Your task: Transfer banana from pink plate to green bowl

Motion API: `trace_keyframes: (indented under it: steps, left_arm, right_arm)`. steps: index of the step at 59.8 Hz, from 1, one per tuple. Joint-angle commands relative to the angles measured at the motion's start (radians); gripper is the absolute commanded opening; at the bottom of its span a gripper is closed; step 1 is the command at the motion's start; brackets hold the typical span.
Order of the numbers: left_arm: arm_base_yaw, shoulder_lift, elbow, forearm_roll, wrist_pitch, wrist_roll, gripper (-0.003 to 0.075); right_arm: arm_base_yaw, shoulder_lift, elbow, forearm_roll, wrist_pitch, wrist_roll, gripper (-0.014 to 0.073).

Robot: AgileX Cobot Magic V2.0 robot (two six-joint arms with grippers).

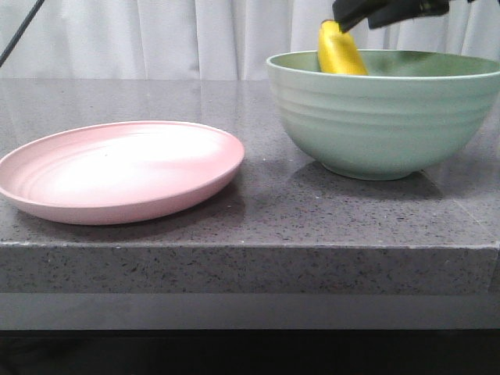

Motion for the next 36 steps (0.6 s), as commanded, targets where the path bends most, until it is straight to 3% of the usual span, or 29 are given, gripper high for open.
trace_keyframes:
  steps: [1, 4, 8, 14, 20, 26, 36]
  left_arm:
    - [-0.011, -0.036, -0.036, -0.008, -0.079, 0.0, 0.0387]
    - [-0.011, -0.036, -0.036, -0.008, -0.091, 0.0, 0.0277]
    - [-0.011, -0.036, -0.036, -0.008, -0.101, 0.0, 0.0154]
    - [-0.011, -0.036, -0.036, 0.024, -0.113, 0.0, -0.002]
    - [0.027, -0.038, -0.036, 0.124, -0.116, -0.054, -0.002]
    - [0.131, -0.064, -0.036, 0.183, -0.118, -0.117, -0.002]
    - [0.284, -0.208, 0.063, 0.185, -0.247, -0.125, -0.002]
  right_arm:
    - [-0.004, -0.083, -0.036, 0.024, 0.01, -0.007, 0.0201]
    - [-0.004, -0.113, -0.036, 0.024, 0.015, -0.007, 0.0045]
    - [-0.004, -0.141, -0.036, 0.024, 0.019, -0.007, -0.0092]
    - [-0.004, -0.176, -0.036, 0.024, 0.025, -0.007, -0.0116]
    - [-0.004, -0.219, -0.035, -0.02, 0.059, -0.007, -0.0115]
    - [-0.004, -0.295, -0.013, -0.065, 0.086, -0.007, -0.0106]
    - [-0.004, -0.504, 0.143, -0.064, -0.124, -0.007, -0.0106]
